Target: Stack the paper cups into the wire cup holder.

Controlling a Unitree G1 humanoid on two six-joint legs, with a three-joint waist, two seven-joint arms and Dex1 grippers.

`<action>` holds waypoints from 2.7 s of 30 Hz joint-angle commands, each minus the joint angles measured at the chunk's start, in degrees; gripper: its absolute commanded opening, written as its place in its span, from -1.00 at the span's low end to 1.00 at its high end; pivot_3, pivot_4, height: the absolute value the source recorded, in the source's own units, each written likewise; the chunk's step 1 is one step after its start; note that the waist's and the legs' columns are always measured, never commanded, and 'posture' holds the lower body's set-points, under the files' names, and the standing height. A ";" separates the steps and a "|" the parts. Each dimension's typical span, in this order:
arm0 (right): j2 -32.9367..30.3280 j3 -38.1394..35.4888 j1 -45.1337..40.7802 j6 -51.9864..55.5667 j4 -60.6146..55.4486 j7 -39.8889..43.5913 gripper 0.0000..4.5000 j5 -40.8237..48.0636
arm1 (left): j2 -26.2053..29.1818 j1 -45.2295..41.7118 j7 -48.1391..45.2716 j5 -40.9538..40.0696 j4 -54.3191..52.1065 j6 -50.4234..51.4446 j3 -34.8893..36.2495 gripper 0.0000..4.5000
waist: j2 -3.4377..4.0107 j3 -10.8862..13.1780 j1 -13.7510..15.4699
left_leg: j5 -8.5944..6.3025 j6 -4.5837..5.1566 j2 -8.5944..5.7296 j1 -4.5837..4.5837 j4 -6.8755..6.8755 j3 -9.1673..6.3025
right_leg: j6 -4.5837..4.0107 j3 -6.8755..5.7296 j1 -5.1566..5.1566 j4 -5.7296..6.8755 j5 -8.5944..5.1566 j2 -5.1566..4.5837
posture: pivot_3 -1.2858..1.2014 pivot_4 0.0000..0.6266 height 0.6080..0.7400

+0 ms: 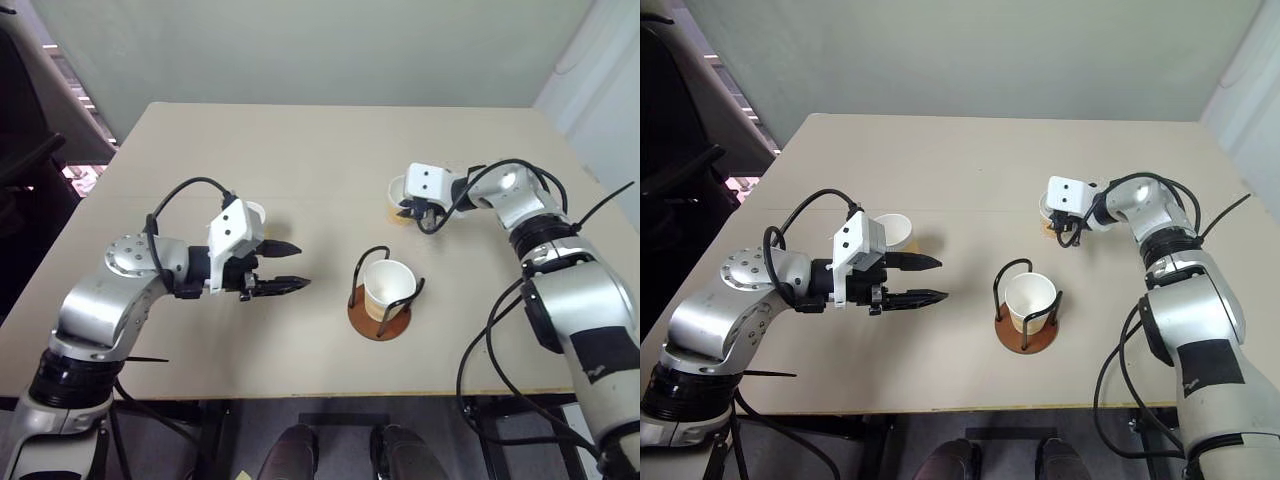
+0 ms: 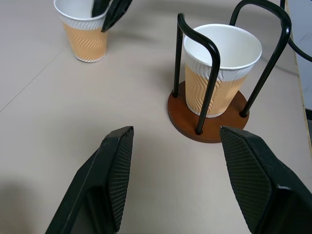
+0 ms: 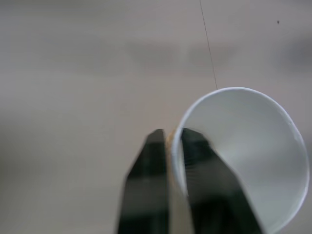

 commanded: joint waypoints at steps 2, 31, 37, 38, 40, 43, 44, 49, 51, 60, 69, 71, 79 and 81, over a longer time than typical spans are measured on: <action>-2.09 -2.57 -0.08 -1.28 -3.53 3.12 -0.99 2.13 | -0.14 -1.36 0.37 -0.19 -0.35 -0.88 0.71 0.34 | 0.00 0.00 -0.01 | 0.01 -0.02 0.01 0.02 0.00 0.00 | -0.02 -0.01 0.00 0.02 0.01 0.00 | 0.03 -0.52 1.00; -31.74 -11.56 25.30 49.48 -96.79 24.61 -0.99 39.29 | -1.47 -8.66 -6.58 3.38 8.23 -6.89 -3.40 0.34 | -0.16 0.01 -0.82 | 0.02 0.72 -0.01 0.67 0.05 -0.06 | -0.24 0.04 0.71 -0.04 0.11 0.07 | 0.03 -0.52 1.00; -30.03 -8.61 24.27 45.22 -93.03 23.31 -0.99 35.15 | -1.09 -7.38 -5.95 3.20 6.99 -6.24 -2.82 0.34 | -0.15 0.01 -0.84 | 0.08 0.78 -0.02 0.73 0.05 -0.06 | -0.25 0.04 0.77 -0.04 0.13 0.06 | 0.03 -0.52 1.00; -29.91 -8.41 24.13 44.85 -92.73 23.32 -0.99 34.94 | -1.10 -7.35 -5.82 3.24 6.91 -6.17 -2.81 0.34 | -0.15 0.01 -0.83 | 0.08 0.79 -0.02 0.73 0.05 -0.06 | -0.24 0.04 0.76 -0.04 0.14 0.06 | 0.03 -0.52 1.00; -29.36 -7.87 23.57 44.19 -92.32 23.70 -0.99 34.73 | -1.05 -7.24 -5.64 3.14 6.73 -6.04 -2.63 0.34 | -0.15 0.01 -0.82 | 0.08 0.79 -0.02 0.73 0.04 -0.06 | -0.10 0.03 0.76 -0.04 0.22 0.06 | 0.03 -0.52 1.00; -28.84 -7.26 23.21 43.73 -92.46 24.60 -0.99 34.97 | -0.93 -6.89 -5.35 2.92 6.23 -5.83 -2.43 0.34 | -0.15 0.01 -0.81 | 0.09 0.78 -0.02 0.72 0.03 -0.06 | -0.11 0.02 0.75 -0.07 0.21 0.06 | 0.03 -0.52 1.00; -28.84 -7.15 23.20 43.62 -92.56 24.86 -0.91 35.09 | -0.89 -6.78 -5.29 2.90 6.09 -5.78 -2.38 0.34 | -0.15 0.01 -0.79 | 0.09 0.78 -0.02 0.71 0.03 -0.06 | -0.11 0.02 0.76 -0.09 0.20 0.07 | 0.03 -0.52 1.00; -28.84 -6.99 23.11 43.96 -93.85 26.52 -0.29 36.62 | -0.42 -6.67 -5.51 2.98 6.29 -6.01 -2.06 0.34 | -0.15 0.01 -0.77 | 0.12 0.73 -0.02 0.65 0.04 -0.06 | -0.09 0.02 0.76 -0.19 0.18 0.07 | 0.03 -0.52 1.00; -28.74 -6.98 23.12 44.24 -94.30 26.85 0.04 36.98 | -0.30 -6.97 -5.70 3.15 6.64 -6.34 -2.14 0.34 | -0.15 0.01 -0.77 | 0.12 0.72 -0.02 0.65 0.04 -0.06 | -0.12 0.02 0.76 -0.19 0.15 0.07 | 0.03 -0.52 1.00; -28.92 -14.54 18.53 50.63 -87.70 25.30 0.97 43.11 | 4.75 -20.51 -10.01 11.97 22.13 -16.96 -3.84 0.34 | -0.19 0.03 -0.73 | 0.08 0.80 -0.02 0.65 0.02 -0.09 | -0.24 0.02 0.71 -0.12 0.15 0.07 | 0.03 -0.52 1.00; -31.49 -30.76 24.55 66.59 -90.67 21.38 0.97 64.09 | 9.53 -33.38 -17.25 30.39 47.19 -37.18 -13.89 0.34 | -0.18 0.02 -0.59 | 0.39 0.24 -0.08 0.43 -0.02 -0.12 | -0.17 0.09 0.56 -0.24 -0.24 0.06 | 0.03 -0.52 1.00; -31.63 -30.27 26.02 66.09 -91.74 19.75 0.97 63.65 | 6.34 -35.11 -18.17 32.11 51.70 -40.37 -15.77 0.34 | -0.18 0.02 -0.38 | 0.32 0.28 -0.08 0.40 -0.02 -0.14 | -0.06 0.07 0.53 -0.17 -0.28 0.05 | 0.03 -0.52 1.00; -33.42 -29.76 28.57 65.21 -94.07 16.46 0.97 63.31 | -2.03 -39.59 -17.20 39.24 63.11 -49.21 -20.39 0.34 | -0.20 0.02 -0.01 | 0.25 0.35 -0.11 -0.41 0.11 -0.17 | 0.24 0.03 -0.12 -0.18 -0.15 0.01 | 0.03 -0.52 1.00; -33.80 -29.84 28.95 65.06 -94.26 15.94 0.97 63.32 | -2.91 -40.05 -15.71 41.59 65.77 -51.64 -21.41 0.34 | -0.20 0.02 -0.05 | 0.22 0.38 -0.11 -0.42 0.10 -0.16 | 0.29 0.03 -0.11 -0.21 -0.15 0.00 | 0.03 -0.52 1.00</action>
